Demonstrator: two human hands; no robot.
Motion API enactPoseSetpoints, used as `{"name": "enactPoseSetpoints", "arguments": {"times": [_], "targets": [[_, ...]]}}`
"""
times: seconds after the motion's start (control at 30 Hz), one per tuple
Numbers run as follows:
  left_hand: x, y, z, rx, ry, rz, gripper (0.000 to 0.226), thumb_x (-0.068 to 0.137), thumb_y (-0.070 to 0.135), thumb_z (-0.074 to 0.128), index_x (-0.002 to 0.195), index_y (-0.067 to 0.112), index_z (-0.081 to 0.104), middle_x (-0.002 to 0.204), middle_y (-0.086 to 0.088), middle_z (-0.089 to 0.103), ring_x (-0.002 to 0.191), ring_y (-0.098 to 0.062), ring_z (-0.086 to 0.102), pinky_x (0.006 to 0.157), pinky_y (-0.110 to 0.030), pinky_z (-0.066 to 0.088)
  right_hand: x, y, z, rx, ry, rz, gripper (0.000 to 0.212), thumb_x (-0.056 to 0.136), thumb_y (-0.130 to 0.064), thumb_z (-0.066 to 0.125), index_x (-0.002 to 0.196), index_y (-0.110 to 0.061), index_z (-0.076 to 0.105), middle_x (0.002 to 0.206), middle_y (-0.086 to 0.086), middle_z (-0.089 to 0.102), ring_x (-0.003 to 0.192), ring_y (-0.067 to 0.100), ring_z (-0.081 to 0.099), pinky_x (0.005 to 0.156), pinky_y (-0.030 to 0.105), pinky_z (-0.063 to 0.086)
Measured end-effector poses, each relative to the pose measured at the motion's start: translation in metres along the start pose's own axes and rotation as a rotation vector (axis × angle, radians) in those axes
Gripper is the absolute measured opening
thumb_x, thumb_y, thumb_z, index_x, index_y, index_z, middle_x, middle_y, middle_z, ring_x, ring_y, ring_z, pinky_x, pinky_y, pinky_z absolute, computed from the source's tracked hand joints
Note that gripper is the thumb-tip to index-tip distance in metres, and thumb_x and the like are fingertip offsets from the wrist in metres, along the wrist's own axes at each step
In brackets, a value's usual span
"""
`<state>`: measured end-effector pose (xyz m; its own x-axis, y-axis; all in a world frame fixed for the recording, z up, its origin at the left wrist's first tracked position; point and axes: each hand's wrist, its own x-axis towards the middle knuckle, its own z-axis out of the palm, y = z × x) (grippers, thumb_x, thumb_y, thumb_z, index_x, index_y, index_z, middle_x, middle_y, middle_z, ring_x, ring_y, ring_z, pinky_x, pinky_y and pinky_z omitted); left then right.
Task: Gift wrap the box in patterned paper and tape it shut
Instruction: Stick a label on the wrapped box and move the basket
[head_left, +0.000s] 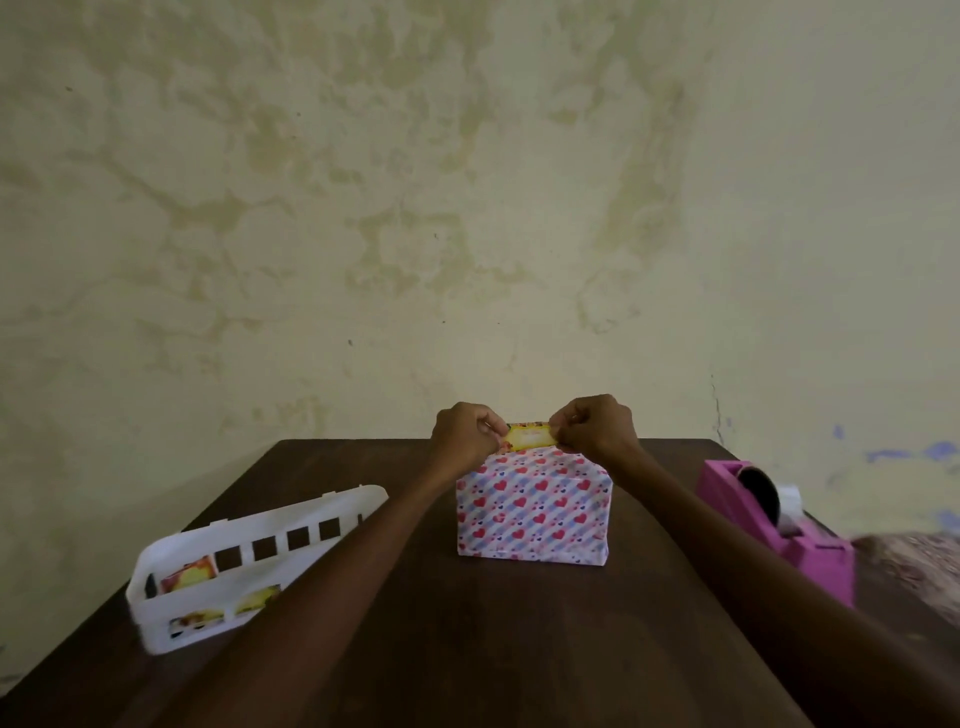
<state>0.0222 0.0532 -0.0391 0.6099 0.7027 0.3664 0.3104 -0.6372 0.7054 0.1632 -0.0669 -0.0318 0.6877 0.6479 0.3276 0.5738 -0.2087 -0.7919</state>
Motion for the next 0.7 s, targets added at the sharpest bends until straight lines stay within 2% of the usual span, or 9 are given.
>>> {"name": "enactPoseSetpoints", "arguments": {"times": [0.1,0.23,0.37,0.53,0.7], "targets": [[0.003,-0.003,0.005,0.017,-0.008,-0.027,0.015,0.083,0.009,0.072,0.098,0.01,0.073,0.105,-0.006,0.071,0.093,-0.016,0.064,0.084,-0.026,0.052,0.004,0.005,0.006,-0.07,-0.027,0.003,0.009,0.082,-0.001,0.073,0.084,-0.01,0.075,0.091,0.004,0.071,0.083,0.015,0.066,0.082,0.031,0.058],[0.007,-0.004,0.008,0.063,-0.015,-0.02,0.016,0.083,0.009,0.072,0.098,0.009,0.074,0.105,-0.007,0.071,0.093,-0.017,0.064,0.085,-0.026,0.051,0.006,0.006,0.013,-0.124,-0.01,0.017,0.01,0.084,-0.001,0.071,0.091,-0.005,0.076,0.092,0.006,0.071,0.08,0.015,0.066,0.077,0.028,0.058],[0.01,-0.001,0.012,0.128,-0.015,-0.011,0.017,0.083,0.01,0.072,0.1,0.009,0.074,0.107,-0.007,0.07,0.095,-0.017,0.063,0.085,-0.025,0.049,0.009,0.006,0.014,-0.196,-0.002,0.008,0.013,0.086,-0.004,0.069,0.095,-0.002,0.077,0.095,0.009,0.073,0.081,0.017,0.066,0.073,0.025,0.055],[0.011,0.003,0.016,0.218,-0.018,-0.024,0.02,0.086,0.017,0.07,0.104,0.01,0.074,0.111,-0.007,0.069,0.096,-0.02,0.063,0.083,-0.023,0.049,0.013,0.004,0.016,-0.274,-0.047,0.009,0.016,0.086,-0.008,0.071,0.101,-0.002,0.076,0.097,0.011,0.073,0.084,0.02,0.068,0.079,0.028,0.058],[0.014,-0.001,0.021,0.312,-0.015,-0.024,0.023,0.088,0.023,0.067,0.107,0.01,0.074,0.113,-0.007,0.068,0.097,-0.021,0.063,0.078,-0.019,0.045,0.01,0.006,0.022,-0.394,-0.032,-0.052,0.016,0.087,-0.014,0.071,0.1,-0.006,0.076,0.098,0.008,0.072,0.078,0.015,0.062,0.072,0.023,0.051]]}}
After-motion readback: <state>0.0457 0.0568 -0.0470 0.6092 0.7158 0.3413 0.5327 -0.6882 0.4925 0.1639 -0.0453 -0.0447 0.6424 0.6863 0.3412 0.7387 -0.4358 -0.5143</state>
